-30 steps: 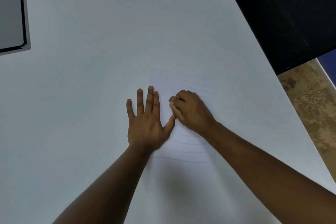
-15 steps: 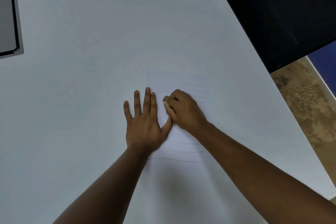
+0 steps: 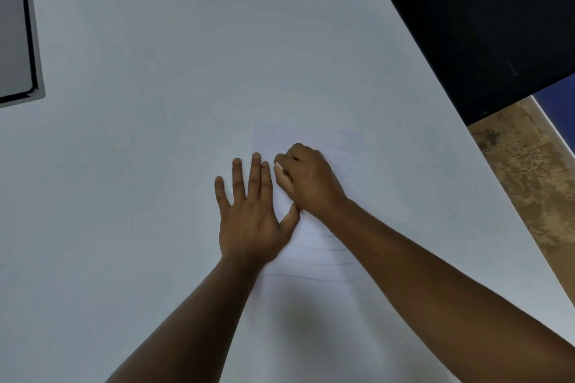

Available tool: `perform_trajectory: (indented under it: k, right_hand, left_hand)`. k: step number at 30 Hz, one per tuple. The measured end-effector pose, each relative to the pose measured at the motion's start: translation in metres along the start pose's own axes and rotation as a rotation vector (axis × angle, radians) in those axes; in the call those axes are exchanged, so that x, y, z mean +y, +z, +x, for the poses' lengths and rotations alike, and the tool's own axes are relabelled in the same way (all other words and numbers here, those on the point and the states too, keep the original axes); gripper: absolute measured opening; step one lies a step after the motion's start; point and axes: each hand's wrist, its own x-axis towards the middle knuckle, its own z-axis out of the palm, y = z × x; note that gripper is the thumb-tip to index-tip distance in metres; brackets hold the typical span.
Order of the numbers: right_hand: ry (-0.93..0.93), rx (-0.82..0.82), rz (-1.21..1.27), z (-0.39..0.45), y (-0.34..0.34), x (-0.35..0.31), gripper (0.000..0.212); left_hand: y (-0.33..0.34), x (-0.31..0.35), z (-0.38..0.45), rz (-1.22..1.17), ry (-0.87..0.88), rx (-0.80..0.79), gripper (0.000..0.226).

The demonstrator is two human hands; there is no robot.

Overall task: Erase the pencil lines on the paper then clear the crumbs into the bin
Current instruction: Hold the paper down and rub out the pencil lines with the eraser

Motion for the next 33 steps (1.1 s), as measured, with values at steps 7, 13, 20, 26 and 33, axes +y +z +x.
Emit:
perform_trajectory:
  k: [7, 13, 20, 26, 33]
  right_hand:
    - [0.302, 0.186, -0.246, 0.013, -0.025, 0.069, 0.018]
    - [0.039, 0.034, 0.07, 0.001, -0.005, 0.017, 0.027]
    - [0.198, 0.126, -0.27, 0.021, -0.015, 0.063, 0.018]
    - [0.301, 0.093, -0.027, 0.022, -0.015, 0.029, 0.027]
    - [0.112, 0.06, -0.284, 0.016, -0.001, 0.025, 0.024]
  left_hand:
    - [-0.004, 0.002, 0.0, -0.001, -0.015, -0.03, 0.092]
    - [-0.002, 0.001, 0.002, -0.001, -0.008, -0.03, 0.093]
    - [-0.004, 0.001, 0.002, 0.002, -0.013, -0.052, 0.094]
    - [-0.003, 0.001, 0.002, -0.005, -0.006, -0.03, 0.093]
    - [-0.003, 0.002, 0.001, -0.001, -0.002, -0.035, 0.093]
